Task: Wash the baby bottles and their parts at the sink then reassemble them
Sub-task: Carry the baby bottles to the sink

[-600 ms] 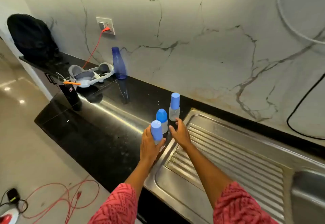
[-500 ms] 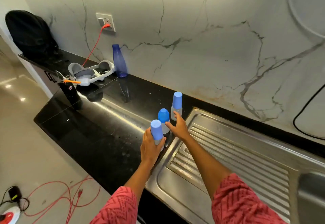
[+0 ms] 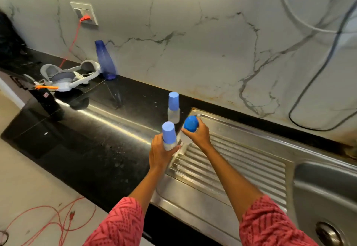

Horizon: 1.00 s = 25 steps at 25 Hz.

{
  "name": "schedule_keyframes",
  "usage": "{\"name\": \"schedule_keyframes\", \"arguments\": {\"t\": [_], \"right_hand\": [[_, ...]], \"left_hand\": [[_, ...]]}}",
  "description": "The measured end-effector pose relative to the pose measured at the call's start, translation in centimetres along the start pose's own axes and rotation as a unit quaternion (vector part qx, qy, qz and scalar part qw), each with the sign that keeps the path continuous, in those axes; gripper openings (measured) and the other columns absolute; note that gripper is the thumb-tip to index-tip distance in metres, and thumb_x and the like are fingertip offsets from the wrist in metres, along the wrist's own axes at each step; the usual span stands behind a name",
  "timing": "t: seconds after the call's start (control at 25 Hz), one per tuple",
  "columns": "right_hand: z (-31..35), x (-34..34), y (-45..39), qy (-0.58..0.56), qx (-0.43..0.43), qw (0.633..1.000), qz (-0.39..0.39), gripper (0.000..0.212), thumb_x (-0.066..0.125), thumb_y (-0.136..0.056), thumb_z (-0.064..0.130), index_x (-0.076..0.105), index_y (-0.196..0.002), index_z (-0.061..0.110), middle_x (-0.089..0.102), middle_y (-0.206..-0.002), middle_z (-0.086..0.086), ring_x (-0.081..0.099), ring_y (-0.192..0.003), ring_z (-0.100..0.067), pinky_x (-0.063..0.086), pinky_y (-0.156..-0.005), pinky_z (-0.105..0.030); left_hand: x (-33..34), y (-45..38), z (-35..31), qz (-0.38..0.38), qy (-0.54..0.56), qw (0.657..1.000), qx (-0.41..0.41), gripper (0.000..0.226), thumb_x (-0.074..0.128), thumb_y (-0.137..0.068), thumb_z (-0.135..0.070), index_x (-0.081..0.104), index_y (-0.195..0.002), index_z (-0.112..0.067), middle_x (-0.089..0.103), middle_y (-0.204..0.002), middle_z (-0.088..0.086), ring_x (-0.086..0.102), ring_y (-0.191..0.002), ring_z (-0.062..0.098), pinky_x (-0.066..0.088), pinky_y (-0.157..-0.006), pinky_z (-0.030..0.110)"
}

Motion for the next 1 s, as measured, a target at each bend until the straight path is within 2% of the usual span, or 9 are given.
{"name": "schedule_keyframes", "arguments": {"t": [0.12, 0.28, 0.48, 0.64, 0.8, 1.0], "right_hand": [[-3.3, -8.5, 5.5, 0.019, 0.032, 0.997, -0.061, 0.048, 0.081, -0.073, 0.021, 0.053, -0.111, 0.012, 0.061, -0.095, -0.004, 0.061, -0.081, -0.018, 0.054, -0.076, -0.032], [-6.9, -15.8, 12.5, 0.052, 0.074, 0.991, -0.097, 0.047, 0.083, -0.068, 0.02, 0.058, -0.107, 0.013, 0.062, -0.092, -0.001, 0.06, -0.08, -0.018, 0.049, -0.074, -0.032], [-8.4, -16.6, 16.1, 0.049, 0.068, 0.993, -0.082, 0.049, 0.085, -0.064, 0.022, 0.059, -0.106, 0.016, 0.062, -0.093, 0.003, 0.06, -0.084, -0.019, 0.05, -0.075, -0.035], [-9.0, -16.2, 17.0, 0.044, 0.06, 0.994, -0.078, 0.05, 0.085, -0.064, 0.027, 0.058, -0.105, 0.017, 0.06, -0.093, 0.005, 0.058, -0.082, -0.013, 0.049, -0.072, -0.027], [-9.8, -16.0, 17.0, 0.038, 0.07, 0.994, -0.075, 0.055, 0.084, -0.065, 0.036, 0.056, -0.108, 0.019, 0.061, -0.099, 0.003, 0.059, -0.087, -0.017, 0.052, -0.077, -0.032], [-9.9, -16.2, 17.4, 0.056, 0.078, 0.994, -0.047, 0.088, 0.082, -0.053, 0.059, 0.042, -0.125, 0.029, 0.053, -0.121, 0.005, 0.052, -0.108, -0.014, 0.049, -0.09, -0.033]], "left_hand": [[5.2, 2.3, -4.2, 0.068, 0.041, 0.997, 0.025, 0.063, 0.086, -0.06, -0.036, 0.055, -0.107, -0.009, 0.062, -0.096, 0.005, 0.059, -0.084, 0.019, 0.048, -0.068, 0.028], [10.7, 7.5, -7.7, 0.14, 0.046, 0.989, 0.029, 0.062, 0.087, -0.057, -0.035, 0.055, -0.105, -0.012, 0.063, -0.097, 0.004, 0.059, -0.087, 0.025, 0.047, -0.068, 0.033], [12.5, 11.4, -8.7, 0.154, 0.035, 0.987, 0.029, 0.063, 0.086, -0.059, -0.036, 0.054, -0.108, -0.013, 0.06, -0.097, 0.0, 0.058, -0.085, 0.02, 0.044, -0.067, 0.028], [13.1, 11.6, -7.9, 0.158, 0.033, 0.987, 0.02, 0.062, 0.084, -0.059, -0.041, 0.053, -0.106, -0.015, 0.061, -0.095, 0.002, 0.061, -0.083, 0.019, 0.05, -0.067, 0.028], [13.6, 11.2, -7.5, 0.167, 0.018, 0.986, 0.021, 0.067, 0.083, -0.059, -0.046, 0.051, -0.108, -0.013, 0.06, -0.096, 0.004, 0.061, -0.086, 0.021, 0.054, -0.07, 0.031], [13.0, 10.8, -7.5, 0.181, 0.012, 0.983, 0.033, 0.092, 0.085, -0.051, -0.052, 0.047, -0.126, -0.013, 0.056, -0.113, 0.001, 0.055, -0.101, 0.018, 0.052, -0.08, 0.035]]}}
Point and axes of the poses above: each hand's wrist, its own y-axis away from the middle knuckle, its own x-axis out of the palm, z = x × y, the point moved 8 cm from there along -y, towards the middle knuckle
